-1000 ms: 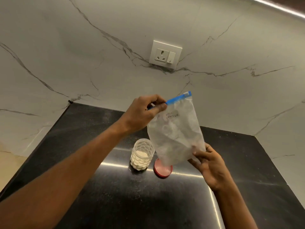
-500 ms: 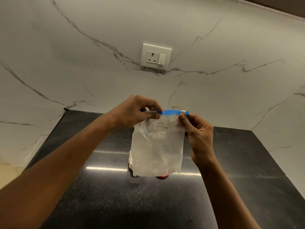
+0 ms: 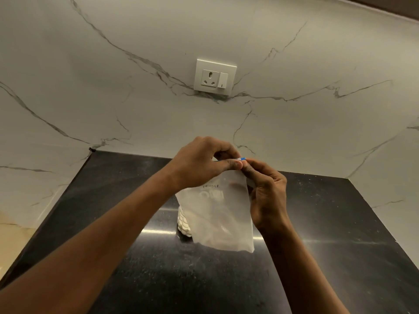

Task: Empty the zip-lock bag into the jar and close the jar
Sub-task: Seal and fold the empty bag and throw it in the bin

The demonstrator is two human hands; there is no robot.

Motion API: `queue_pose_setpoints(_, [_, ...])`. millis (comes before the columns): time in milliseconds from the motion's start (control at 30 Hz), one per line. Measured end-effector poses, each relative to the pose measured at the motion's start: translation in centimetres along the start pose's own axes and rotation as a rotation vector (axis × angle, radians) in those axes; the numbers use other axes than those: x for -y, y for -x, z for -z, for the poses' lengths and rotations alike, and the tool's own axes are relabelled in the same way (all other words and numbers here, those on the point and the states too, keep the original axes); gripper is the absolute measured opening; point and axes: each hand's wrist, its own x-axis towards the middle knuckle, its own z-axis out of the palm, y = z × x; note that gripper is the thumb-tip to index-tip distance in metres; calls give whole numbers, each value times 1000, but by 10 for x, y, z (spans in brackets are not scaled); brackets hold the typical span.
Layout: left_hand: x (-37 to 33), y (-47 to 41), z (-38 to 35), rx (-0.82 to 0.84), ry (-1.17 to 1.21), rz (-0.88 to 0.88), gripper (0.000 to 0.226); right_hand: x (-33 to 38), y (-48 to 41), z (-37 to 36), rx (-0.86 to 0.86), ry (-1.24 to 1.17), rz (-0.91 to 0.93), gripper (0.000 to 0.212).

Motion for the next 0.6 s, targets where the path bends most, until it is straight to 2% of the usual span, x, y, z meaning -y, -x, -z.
queue_pose_setpoints(333, [11, 11, 11, -27, 31, 147, 18, 4, -7, 3, -130, -61, -82, 15])
queue_pose_setpoints(600, [35, 32, 28, -71, 109, 212, 17, 11, -10, 9, -166, -112, -130, 17])
